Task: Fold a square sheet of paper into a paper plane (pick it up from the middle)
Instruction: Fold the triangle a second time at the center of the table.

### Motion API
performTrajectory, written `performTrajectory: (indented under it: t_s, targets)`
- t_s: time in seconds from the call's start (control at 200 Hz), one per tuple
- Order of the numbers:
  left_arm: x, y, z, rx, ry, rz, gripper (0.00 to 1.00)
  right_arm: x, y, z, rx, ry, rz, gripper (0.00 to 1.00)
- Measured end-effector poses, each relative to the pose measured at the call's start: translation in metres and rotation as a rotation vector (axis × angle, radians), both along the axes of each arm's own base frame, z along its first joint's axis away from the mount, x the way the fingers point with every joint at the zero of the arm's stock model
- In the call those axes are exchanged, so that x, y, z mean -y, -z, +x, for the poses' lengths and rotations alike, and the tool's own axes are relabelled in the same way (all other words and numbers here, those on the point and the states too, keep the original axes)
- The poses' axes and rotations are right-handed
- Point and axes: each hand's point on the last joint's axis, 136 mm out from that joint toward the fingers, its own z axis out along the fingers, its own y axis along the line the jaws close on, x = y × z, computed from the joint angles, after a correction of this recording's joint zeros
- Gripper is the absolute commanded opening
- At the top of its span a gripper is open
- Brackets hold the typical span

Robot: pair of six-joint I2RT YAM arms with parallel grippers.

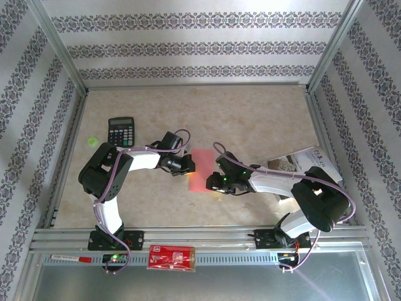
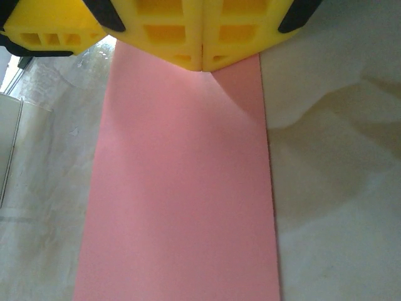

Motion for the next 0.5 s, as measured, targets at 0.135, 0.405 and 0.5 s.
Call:
performTrajectory:
  t_s: [0.135, 0.405, 0.5]
  targets:
    - [0.0, 0.0, 0.0, 0.002, 0.003, -0.005, 0.0, -0.003, 0.001, -0.003, 0.0, 0.0, -0.004, 0.34]
    - [0.0, 0.0, 0.0, 0.007, 0.008, -0.005, 0.0, -0.01, 0.003, 0.0, 0.007, 0.001, 0.015, 0.34]
    - [0.0, 0.0, 0.0, 0.01, 0.012, -0.004, 0.0, -0.013, 0.002, 0.002, 0.016, 0.004, 0.026, 0.34]
